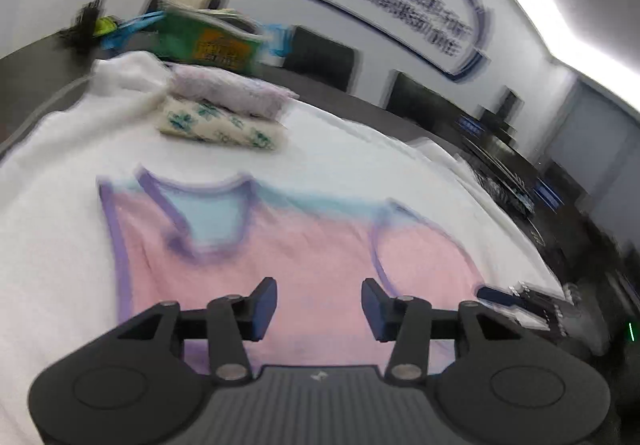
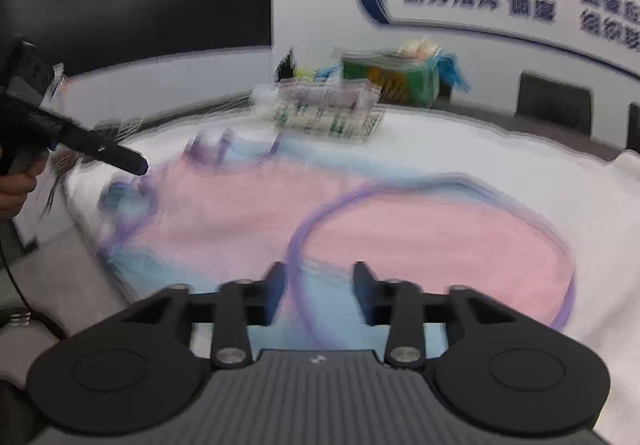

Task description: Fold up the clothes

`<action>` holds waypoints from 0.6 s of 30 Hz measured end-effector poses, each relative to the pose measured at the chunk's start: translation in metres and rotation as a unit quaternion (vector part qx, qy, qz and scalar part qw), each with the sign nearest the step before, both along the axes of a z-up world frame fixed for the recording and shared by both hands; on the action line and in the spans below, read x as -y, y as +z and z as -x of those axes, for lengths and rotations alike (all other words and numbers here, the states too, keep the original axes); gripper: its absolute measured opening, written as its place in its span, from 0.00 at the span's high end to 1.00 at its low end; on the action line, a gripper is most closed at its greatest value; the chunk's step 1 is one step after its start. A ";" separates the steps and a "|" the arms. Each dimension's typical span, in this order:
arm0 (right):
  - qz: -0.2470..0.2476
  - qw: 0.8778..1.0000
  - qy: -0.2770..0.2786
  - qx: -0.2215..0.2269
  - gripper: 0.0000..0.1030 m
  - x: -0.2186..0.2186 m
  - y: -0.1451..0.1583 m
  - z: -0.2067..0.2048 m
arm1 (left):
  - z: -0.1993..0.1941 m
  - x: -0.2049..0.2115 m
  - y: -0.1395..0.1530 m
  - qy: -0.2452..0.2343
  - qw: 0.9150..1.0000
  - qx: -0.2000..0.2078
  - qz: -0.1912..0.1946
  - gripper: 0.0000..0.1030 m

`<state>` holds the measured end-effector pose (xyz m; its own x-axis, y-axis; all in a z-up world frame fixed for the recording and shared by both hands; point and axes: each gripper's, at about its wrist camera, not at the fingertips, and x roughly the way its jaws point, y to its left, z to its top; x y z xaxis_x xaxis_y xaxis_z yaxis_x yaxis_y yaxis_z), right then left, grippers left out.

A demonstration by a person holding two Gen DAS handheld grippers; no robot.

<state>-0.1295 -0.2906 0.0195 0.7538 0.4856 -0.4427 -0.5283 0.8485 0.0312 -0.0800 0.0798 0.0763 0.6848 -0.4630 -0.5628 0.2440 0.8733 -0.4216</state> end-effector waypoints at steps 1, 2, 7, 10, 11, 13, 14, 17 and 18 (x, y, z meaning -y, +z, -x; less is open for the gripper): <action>-0.016 1.000 -0.019 0.000 0.60 0.000 0.009 -0.016 | -0.025 0.002 0.002 0.006 1.000 -0.009 -0.001 0.53; -0.033 0.999 -0.038 -0.006 0.59 0.000 0.016 -0.034 | -0.050 0.005 -0.002 0.025 0.999 -0.030 -0.004 0.51; -0.074 0.989 -0.085 -0.094 0.59 0.001 0.012 -0.124 | -0.147 0.010 -0.033 0.078 0.987 -0.135 0.023 0.61; -0.094 0.978 -0.109 -0.150 0.59 0.001 0.007 -0.178 | -0.165 0.008 -0.053 0.098 0.979 -0.166 0.063 0.61; -0.104 0.974 -0.117 -0.166 0.59 0.003 0.004 -0.191 | -0.169 0.007 -0.058 0.105 0.977 -0.170 0.071 0.61; -0.127 0.964 -0.134 -0.194 0.59 0.011 -0.005 -0.210 | -0.175 0.001 -0.064 0.110 0.975 -0.170 0.088 0.61; -0.137 0.959 -0.141 -0.204 0.59 0.014 -0.010 -0.217 | -0.177 0.000 -0.065 0.113 0.975 -0.167 0.096 0.61; -0.164 0.947 -0.158 -0.228 0.59 0.021 -0.023 -0.232 | -0.178 0.002 -0.068 0.112 0.977 -0.153 0.098 0.61; -0.172 0.942 -0.164 -0.235 0.60 0.023 -0.028 -0.237 | -0.178 0.003 -0.068 0.113 0.978 -0.148 0.097 0.61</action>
<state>0.1073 -0.3139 -0.0080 0.6477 0.4372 -0.6239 -0.0989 0.8602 0.5002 0.0981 0.0763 0.0079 0.6026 -0.4363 -0.6682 -0.1024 0.7881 -0.6070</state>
